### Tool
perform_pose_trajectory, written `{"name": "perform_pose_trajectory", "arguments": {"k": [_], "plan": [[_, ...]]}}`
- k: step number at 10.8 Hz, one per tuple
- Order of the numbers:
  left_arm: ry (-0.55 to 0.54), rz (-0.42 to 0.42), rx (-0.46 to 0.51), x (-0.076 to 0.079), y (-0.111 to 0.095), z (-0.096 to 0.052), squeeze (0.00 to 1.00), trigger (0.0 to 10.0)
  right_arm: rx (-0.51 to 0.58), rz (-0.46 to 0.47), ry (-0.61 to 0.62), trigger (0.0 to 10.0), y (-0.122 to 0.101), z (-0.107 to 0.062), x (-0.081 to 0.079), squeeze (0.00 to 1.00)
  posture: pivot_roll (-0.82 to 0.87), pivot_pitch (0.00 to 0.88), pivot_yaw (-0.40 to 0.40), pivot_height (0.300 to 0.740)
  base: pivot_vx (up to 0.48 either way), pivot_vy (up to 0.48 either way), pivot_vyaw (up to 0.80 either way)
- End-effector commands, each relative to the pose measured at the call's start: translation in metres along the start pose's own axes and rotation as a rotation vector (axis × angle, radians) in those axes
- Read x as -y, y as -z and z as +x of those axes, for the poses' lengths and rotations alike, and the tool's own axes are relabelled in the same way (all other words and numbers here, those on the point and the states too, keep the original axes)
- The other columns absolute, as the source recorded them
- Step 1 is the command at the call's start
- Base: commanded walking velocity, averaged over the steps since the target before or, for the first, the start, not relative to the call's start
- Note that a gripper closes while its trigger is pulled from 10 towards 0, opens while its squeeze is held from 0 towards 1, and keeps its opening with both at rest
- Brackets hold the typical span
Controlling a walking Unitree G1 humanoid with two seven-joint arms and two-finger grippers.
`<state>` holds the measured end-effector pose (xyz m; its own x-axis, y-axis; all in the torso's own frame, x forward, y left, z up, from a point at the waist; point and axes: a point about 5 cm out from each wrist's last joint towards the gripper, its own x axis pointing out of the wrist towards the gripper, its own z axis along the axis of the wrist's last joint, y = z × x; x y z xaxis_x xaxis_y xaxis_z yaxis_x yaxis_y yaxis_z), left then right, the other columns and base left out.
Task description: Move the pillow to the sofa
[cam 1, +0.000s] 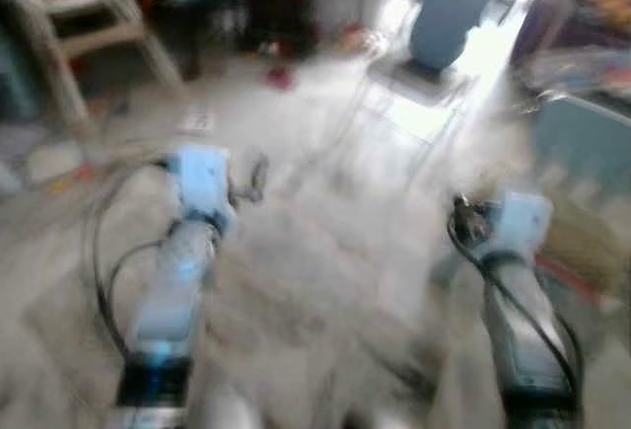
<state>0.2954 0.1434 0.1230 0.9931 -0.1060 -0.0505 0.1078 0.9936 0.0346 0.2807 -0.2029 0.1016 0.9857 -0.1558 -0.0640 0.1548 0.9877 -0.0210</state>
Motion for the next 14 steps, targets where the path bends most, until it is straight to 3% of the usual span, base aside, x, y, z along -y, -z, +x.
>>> {"name": "perform_pose_trajectory", "arguments": {"k": [1, 11, 14], "plan": [[0.004, 0.0, 0.014, -0.001, -0.004, 0.002, 0.0, 10.0, 0.015, 0.002, 0.004, 10.0, -0.006, 0.003, 0.001, 0.0, -0.02, 0.07, -0.038, 0.74, 0.382, 0.0, -0.8], [0.027, -0.026, 0.053, 0.006, -0.018, 0.014, 0.0, 10.0, 0.051, 0.021, 0.035, 10.0, -0.019, 0.016, -0.003, 0.0, -0.05, 0.135, -0.018, 0.74, 0.402, 0.0, -0.72], [0.027, -0.033, 0.048, 0.008, -0.016, 0.014, 0.0, 10.0, 0.034, 0.02, 0.021, 10.0, -0.015, 0.014, -0.004, 0.0, -0.04, 0.134, -0.026, 0.74, 0.466, 0.0, -0.18]]}}
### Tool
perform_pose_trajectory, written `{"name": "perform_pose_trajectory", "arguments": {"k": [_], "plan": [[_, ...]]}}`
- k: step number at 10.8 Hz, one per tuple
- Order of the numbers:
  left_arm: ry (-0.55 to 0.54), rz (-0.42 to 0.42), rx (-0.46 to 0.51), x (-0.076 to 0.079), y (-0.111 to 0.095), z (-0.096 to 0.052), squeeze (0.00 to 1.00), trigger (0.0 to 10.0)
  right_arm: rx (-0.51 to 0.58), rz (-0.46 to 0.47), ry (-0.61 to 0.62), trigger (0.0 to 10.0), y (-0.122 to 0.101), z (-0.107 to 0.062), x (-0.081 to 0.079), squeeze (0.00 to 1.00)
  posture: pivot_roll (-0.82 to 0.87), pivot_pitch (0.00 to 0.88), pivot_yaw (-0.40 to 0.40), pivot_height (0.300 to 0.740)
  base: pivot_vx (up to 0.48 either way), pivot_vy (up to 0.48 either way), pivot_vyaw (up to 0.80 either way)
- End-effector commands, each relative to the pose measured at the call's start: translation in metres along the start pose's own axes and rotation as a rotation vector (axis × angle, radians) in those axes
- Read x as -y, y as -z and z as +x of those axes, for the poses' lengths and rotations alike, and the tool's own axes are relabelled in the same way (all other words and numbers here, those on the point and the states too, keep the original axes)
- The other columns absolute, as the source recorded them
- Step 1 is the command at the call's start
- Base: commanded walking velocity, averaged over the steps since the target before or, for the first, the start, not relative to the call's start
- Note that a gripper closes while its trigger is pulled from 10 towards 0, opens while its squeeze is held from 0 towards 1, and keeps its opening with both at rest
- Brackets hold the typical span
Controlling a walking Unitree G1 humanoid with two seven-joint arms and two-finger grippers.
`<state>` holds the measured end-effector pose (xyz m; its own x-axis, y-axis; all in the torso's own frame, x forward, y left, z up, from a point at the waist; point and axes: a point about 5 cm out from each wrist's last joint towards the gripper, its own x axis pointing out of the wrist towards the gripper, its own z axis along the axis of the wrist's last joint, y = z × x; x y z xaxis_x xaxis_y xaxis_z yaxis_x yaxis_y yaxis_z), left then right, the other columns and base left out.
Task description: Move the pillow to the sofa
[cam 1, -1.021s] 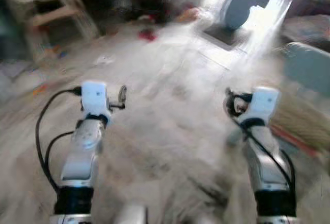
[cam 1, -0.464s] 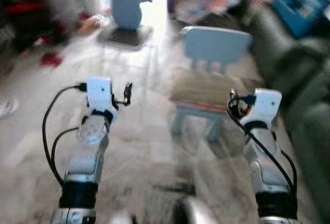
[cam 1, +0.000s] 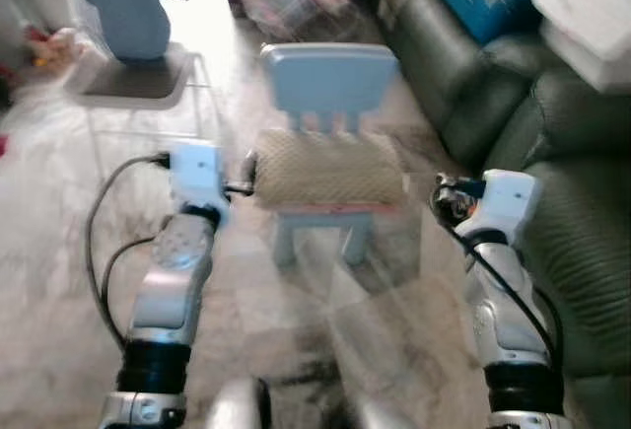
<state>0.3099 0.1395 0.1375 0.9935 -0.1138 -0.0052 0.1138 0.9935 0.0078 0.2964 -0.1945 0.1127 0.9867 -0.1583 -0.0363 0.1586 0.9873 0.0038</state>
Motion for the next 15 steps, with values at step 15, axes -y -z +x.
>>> {"name": "perform_pose_trajectory", "arguments": {"k": [15], "plan": [[0.004, 0.018, -0.012, 0.0084, 0.0032, 0.0024, 0.0, 10.0, 0.011, -0.04, -0.022, 10.0, 0.0001, 0.0001, -0.0026, 0.0, -0.05, 0.122, -0.058, 0.74, 0.337, 0.115, 0.15]]}}
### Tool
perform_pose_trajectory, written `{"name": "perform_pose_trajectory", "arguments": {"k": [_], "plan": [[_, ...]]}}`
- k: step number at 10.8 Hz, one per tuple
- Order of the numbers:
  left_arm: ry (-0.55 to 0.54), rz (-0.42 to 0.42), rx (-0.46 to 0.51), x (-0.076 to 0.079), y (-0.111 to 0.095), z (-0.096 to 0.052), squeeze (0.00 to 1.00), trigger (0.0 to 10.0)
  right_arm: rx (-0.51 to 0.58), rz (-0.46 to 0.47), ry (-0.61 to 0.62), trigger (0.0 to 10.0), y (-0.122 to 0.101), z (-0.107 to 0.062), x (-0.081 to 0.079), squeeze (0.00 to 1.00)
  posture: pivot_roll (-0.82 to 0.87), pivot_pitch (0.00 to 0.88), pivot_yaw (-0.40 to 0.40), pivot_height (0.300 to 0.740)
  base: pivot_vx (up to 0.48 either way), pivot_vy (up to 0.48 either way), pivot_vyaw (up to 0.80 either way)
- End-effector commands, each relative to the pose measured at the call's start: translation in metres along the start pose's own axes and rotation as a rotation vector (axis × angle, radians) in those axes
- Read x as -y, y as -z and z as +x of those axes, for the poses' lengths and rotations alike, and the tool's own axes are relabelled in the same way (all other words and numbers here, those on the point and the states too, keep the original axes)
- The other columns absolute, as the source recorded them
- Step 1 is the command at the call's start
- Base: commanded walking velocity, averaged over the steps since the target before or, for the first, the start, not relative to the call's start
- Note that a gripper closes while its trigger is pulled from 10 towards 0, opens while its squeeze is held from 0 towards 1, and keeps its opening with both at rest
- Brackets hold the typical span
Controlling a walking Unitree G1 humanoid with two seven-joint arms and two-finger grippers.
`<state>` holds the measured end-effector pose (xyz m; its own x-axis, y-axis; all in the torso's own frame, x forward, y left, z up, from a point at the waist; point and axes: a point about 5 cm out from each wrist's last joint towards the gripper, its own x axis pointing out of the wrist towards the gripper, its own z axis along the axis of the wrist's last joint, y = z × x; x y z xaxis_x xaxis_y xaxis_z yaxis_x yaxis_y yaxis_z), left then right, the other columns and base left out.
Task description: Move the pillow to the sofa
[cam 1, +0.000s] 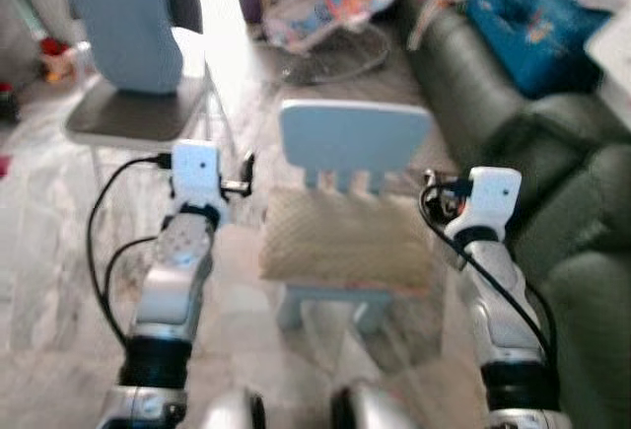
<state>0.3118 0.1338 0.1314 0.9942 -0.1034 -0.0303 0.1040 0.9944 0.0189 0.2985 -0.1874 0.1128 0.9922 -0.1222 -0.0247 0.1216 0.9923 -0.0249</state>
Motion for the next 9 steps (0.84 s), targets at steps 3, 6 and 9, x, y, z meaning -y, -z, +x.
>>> {"name": "perform_pose_trajectory", "arguments": {"k": [3, 6, 9], "plan": [[0.006, -0.033, 0.034, 0.003, -0.005, 0.0, 0.0, 10.0, 0.045, -0.049, -0.058, 10.0, -0.004, 0.0, -0.009, 0.0, -0.04, 0.106, -0.025, 0.74, 0.0, -0.193, 0.0], [0.008, -0.049, 0.028, 0.005, -0.005, 0.004, 0.0, 10.0, -0.028, 0.04, -0.005, 10.0, 0.009, 0.009, -0.004, 0.0, -0.03, 0.109, -0.023, 0.74, 0.0, -0.433, 0.0], [-0.016, -0.065, 0.045, 0.004, -0.008, 0.007, 0.0, 10.0, -0.02, 0.041, -0.015, 10.0, 0.006, 0.011, -0.003, 0.0, -0.04, 0.118, -0.035, 0.74, 0.0, -0.112, 0.0]]}}
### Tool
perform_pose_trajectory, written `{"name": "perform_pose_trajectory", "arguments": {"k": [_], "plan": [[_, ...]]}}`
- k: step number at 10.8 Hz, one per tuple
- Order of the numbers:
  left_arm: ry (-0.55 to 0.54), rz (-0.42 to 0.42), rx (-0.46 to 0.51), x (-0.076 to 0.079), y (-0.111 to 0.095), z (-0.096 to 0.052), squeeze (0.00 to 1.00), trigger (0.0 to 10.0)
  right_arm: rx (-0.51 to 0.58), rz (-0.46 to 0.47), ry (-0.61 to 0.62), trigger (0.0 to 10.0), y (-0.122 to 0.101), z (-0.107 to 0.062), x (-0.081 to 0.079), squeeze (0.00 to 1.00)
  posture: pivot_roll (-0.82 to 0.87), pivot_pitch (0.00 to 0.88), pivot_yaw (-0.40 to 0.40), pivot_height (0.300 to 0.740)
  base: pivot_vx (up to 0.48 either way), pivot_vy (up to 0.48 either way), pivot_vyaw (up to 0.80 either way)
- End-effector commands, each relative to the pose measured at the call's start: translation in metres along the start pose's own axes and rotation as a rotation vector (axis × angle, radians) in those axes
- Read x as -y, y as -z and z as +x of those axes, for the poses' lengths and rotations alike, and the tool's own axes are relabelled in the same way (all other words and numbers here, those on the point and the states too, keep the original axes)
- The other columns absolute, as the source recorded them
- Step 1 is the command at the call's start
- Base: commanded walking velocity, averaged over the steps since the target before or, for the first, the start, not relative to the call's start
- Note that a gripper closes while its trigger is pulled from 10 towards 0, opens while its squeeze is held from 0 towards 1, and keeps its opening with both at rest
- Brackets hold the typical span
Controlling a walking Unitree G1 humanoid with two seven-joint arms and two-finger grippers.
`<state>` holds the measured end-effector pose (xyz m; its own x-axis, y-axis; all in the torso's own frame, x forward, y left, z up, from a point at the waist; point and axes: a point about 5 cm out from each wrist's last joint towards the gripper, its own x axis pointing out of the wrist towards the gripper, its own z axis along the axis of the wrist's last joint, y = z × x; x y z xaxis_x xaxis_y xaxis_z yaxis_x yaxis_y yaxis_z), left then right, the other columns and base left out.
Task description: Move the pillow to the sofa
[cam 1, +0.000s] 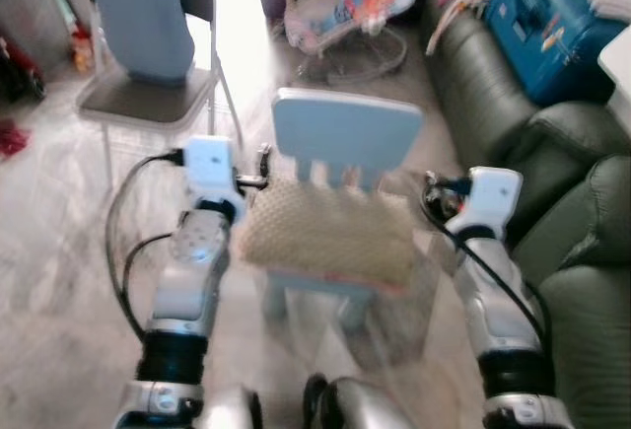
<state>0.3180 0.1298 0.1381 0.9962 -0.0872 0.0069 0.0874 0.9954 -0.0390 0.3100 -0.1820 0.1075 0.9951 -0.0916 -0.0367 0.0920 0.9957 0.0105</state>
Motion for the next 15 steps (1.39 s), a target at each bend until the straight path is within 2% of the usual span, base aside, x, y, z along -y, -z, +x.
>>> {"name": "perform_pose_trajectory", "arguments": {"k": [1, 6, 8, 9, 10, 11, 12, 14, 15], "plan": [[-0.016, 0.005, 0.009, -0.002, -0.002, 0.001, 0.0, 10.0, -0.001, -0.003, -0.009, 10.0, 0.0, -0.001, 0.002, 0.0, -0.04, 0.118, -0.035, 0.74, 0.0, 0.0, 0.0], [-0.035, 0.021, 0.006, -0.01, -0.003, 0.003, 0.0, 10.0, -0.011, -0.022, -0.04, 10.0, 0.0, -0.005, 0.004, 0.0, -0.05, 0.127, -0.035, 0.74, 0.0, 0.0, 0.0], [0.002, -0.008, 0.057, -0.006, -0.022, 0.003, 0.0, 10.0, -0.009, -0.014, -0.076, 10.0, -0.005, -0.005, -0.003, 0.0, -0.03, 0.134, -0.055, 0.74, 0.0, 0.0, 0.0], [0.005, 0.016, 0.063, -0.01, -0.021, 0.004, 0.0, 10.0, -0.014, -0.029, -0.089, 10.0, -0.004, -0.004, -0.006, 0.0, -0.03, 0.137, -0.049, 0.74, 0.247, 0.0, 0.0], [-0.032, 0.013, 0.018, -0.018, -0.012, 0.004, 0.0, 10.0, -0.017, -0.021, -0.094, 10.0, -0.003, -0.007, -0.006, 0.0, -0.03, 0.153, -0.045, 0.74, 0.296, 0.3, 0.0], [-0.03, 0.016, 0.013, -0.016, -0.01, 0.003, 0.0, 10.0, -0.022, -0.028, -0.096, 10.0, 0.0, -0.01, -0.005, 0.0, -0.03, 0.149, -0.045, 0.74, 0.0, 0.0, 0.0], [-0.017, 0.014, -0.008, -0.01, -0.002, -0.005, 0.0, 10.0, -0.048, -0.013, -0.069, 10.0, 0.008, -0.019, -0.002, 0.0, -0.03, 0.146, -0.054, 0.74, 0.0, 0.0, 0.0], [-0.021, -0.01, -0.047, -0.01, 0.007, -0.023, 0.0, 10.0, -0.062, -0.003, -0.1, 10.0, 0.008, -0.032, -0.015, 0.0, -0.03, 0.195, -0.06, 0.74, 0.0, 0.0, 0.0], [-0.013, 0.009, -0.076, -0.01, 0.017, -0.027, 0.0, 10.0, -0.08, -0.005, -0.104, 10.0, 0.015, -0.036, -0.015, 0.0, -0.03, 0.205, -0.06, 0.74, 0.0, 0.0, 0.0]]}}
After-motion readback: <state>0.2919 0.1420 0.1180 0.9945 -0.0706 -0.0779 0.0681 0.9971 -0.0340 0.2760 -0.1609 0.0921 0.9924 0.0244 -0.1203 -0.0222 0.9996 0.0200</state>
